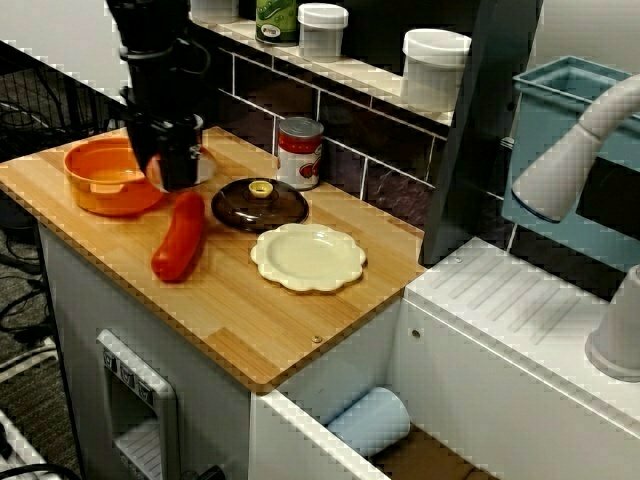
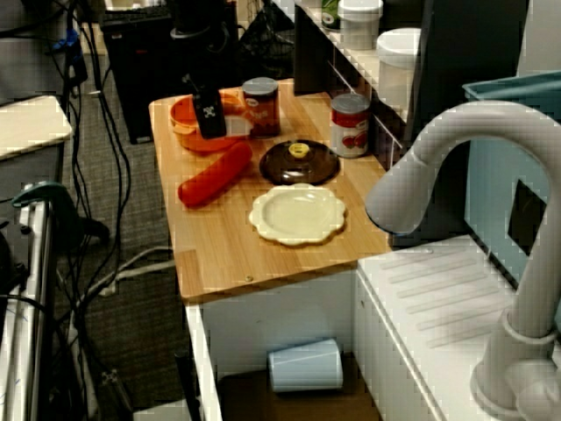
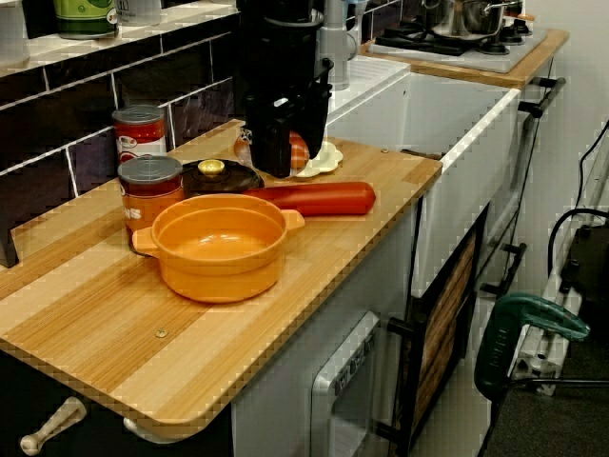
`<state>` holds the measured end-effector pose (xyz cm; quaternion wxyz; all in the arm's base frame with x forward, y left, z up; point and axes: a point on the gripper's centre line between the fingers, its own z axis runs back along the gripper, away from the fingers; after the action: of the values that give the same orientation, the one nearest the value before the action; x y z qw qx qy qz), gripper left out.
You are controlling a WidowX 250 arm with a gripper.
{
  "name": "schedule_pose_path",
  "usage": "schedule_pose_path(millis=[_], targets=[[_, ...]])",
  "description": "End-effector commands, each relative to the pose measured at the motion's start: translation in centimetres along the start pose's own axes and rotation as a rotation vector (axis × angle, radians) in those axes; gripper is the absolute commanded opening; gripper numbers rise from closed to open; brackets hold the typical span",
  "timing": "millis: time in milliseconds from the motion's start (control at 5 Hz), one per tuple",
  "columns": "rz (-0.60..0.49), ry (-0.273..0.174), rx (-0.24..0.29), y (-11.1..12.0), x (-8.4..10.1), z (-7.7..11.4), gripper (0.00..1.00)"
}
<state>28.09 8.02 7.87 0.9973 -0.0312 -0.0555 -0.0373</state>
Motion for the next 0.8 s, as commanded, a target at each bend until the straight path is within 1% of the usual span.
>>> schedule_pose_path(millis=[0,200,400,600], targets=[[0.011,-0.055,0.006,3.4,-0.2,3.6,0.0],[0.033,-0.06,-0.01,4.7,-0.5,3.9,0.0],[0.036,-0.08,0.017,5.5,-0.7,3.6,0.0],[0.054,-0.099,0.049,6.1,-0.9,2.9,0.0]])
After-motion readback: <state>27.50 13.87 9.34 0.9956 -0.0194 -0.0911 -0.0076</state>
